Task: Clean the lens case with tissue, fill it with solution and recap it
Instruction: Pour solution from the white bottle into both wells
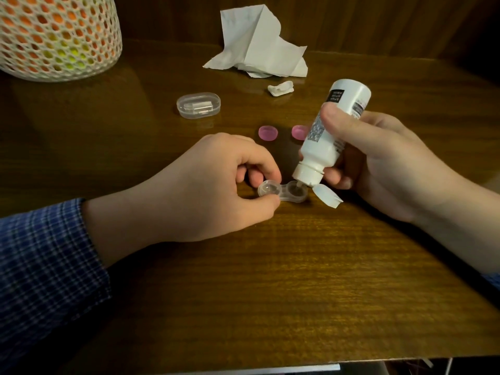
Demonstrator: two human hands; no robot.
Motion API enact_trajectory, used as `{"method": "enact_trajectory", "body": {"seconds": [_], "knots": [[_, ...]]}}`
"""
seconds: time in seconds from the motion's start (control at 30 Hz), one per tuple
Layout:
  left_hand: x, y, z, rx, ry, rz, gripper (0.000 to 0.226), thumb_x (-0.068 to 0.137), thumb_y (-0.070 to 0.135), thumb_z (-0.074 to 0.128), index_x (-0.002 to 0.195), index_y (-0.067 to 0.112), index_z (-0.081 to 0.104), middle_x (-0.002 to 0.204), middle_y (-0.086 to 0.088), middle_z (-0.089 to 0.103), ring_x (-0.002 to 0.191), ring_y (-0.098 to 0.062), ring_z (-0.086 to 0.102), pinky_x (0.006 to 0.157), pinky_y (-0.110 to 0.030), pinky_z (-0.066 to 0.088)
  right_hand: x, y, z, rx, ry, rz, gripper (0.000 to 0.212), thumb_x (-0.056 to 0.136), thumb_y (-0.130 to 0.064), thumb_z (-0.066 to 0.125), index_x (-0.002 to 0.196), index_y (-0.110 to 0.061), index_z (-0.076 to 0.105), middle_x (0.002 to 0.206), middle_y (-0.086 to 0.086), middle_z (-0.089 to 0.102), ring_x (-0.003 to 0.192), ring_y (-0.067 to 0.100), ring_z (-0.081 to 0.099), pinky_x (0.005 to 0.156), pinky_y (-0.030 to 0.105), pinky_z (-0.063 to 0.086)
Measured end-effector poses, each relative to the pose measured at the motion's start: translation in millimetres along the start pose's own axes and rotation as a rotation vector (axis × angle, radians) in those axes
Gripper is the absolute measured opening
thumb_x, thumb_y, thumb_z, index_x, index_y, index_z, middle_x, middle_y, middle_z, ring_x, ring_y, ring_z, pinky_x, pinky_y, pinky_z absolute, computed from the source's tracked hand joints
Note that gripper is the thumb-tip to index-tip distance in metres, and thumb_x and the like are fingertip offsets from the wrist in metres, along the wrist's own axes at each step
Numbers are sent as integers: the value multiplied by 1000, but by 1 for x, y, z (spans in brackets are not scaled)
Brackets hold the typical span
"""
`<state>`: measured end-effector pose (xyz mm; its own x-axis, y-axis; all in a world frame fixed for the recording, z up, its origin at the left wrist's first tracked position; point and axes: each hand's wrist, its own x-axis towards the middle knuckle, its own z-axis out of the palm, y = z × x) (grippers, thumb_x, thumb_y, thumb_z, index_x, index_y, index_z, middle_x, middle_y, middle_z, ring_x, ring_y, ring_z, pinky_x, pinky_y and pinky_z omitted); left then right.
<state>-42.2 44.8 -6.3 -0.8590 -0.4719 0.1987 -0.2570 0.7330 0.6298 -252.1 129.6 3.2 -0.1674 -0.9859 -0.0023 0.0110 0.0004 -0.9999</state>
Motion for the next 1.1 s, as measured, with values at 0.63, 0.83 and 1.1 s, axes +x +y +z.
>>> {"method": "enact_trajectory", "body": {"seconds": [0.63, 0.83, 1.1], "knots": [[0, 2, -1, -14, -6, -10, 26, 77, 41, 68, 101, 33, 75, 81, 10, 64, 80, -17, 60, 64, -38, 52, -2, -3, 1, -11, -25, -13, 28, 93, -38, 60, 94, -10, 63, 100, 25, 62, 51, 11, 52, 45, 20, 38], [0, 1, 0, -13, -7, -11, 26, 77, 41, 69, 102, 34, 75, 82, 11, 64, 80, -16, 60, 64, -35, 52, -3, -3, 1, 13, -20, -1, 28, 93, -38, 60, 95, -10, 62, 96, 23, 61, 52, 12, 50, 46, 22, 35], [0, 1, 0, -1, -8, -11, 26, 77, 41, 69, 102, 34, 74, 83, 11, 64, 80, -15, 60, 64, -34, 52, -3, -4, 0, 40, -23, 7, 28, 93, -39, 60, 96, -11, 62, 104, 26, 59, 52, 11, 50, 47, 21, 35]]}}
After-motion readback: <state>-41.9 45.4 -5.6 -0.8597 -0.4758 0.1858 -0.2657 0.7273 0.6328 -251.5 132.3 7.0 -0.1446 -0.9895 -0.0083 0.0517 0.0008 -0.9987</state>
